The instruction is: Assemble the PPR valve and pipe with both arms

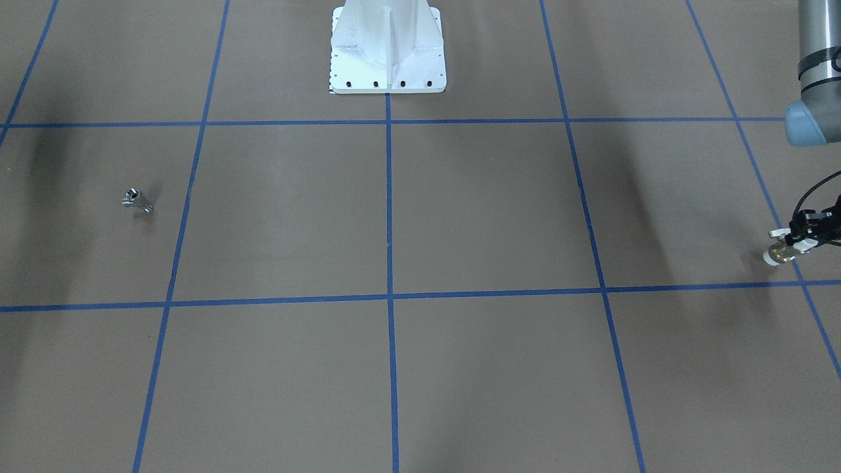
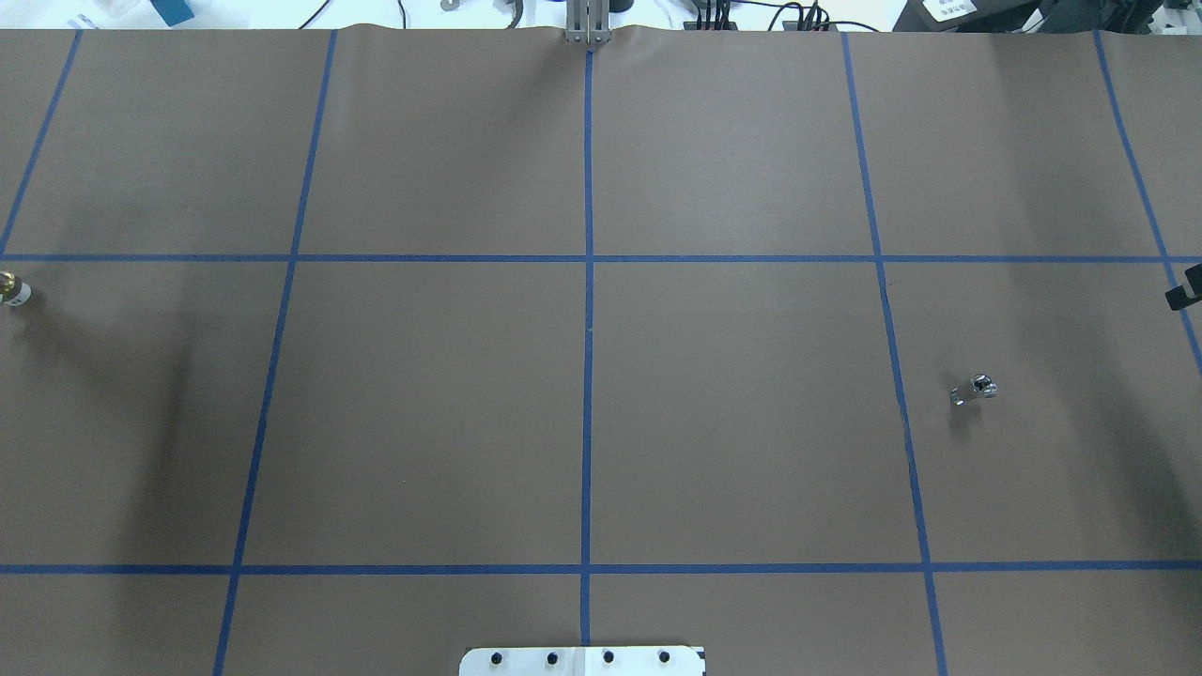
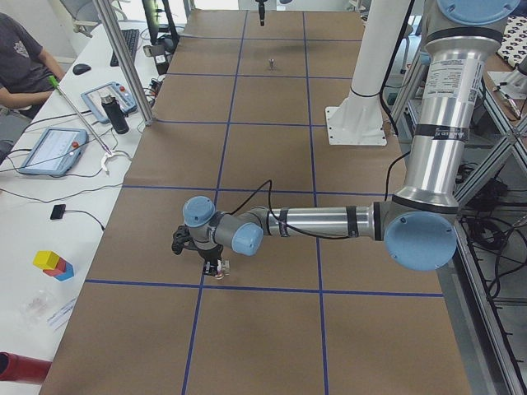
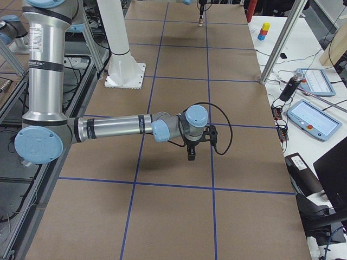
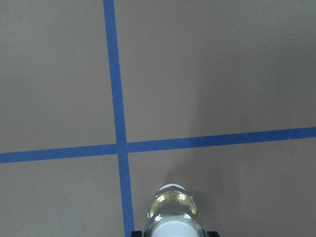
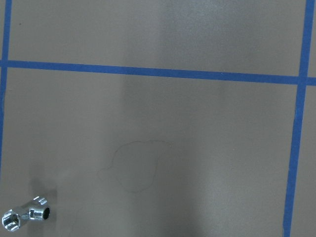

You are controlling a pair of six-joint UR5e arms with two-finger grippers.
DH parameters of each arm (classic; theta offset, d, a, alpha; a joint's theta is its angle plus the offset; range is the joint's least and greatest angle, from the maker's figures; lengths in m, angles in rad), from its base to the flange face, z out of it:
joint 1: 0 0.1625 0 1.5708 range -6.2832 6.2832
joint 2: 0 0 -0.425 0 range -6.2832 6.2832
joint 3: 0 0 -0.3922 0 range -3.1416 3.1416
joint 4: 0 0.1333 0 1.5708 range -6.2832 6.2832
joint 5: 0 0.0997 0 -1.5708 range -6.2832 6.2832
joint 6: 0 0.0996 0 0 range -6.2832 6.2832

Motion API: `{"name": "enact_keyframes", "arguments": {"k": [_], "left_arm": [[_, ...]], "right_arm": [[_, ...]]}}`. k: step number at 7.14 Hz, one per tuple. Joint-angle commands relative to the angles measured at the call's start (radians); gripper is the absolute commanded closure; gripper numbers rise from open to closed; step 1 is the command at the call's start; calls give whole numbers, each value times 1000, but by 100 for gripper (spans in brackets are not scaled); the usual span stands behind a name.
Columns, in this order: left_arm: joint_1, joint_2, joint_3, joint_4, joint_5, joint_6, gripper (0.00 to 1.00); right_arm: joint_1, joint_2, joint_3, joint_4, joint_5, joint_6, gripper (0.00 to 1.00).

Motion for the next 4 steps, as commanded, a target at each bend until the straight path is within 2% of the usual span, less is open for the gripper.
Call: {"name": "enact_keyframes", "arguments": {"k": [1, 2, 3, 4], "left_arm": [[-1, -1, 1, 0, -39, -2, 57], [-2, -4, -1, 5, -41, -3, 77], [-4, -5, -1, 6, -41, -3, 81], [-7, -5, -1, 8, -41, -3, 100]], "right_arm": [[0, 2, 0, 0, 0, 0, 0], [0, 2, 0, 0, 2, 0, 0], [0, 2, 1, 0, 2, 6, 0], [0, 3, 5, 1, 2, 46, 0]]}}
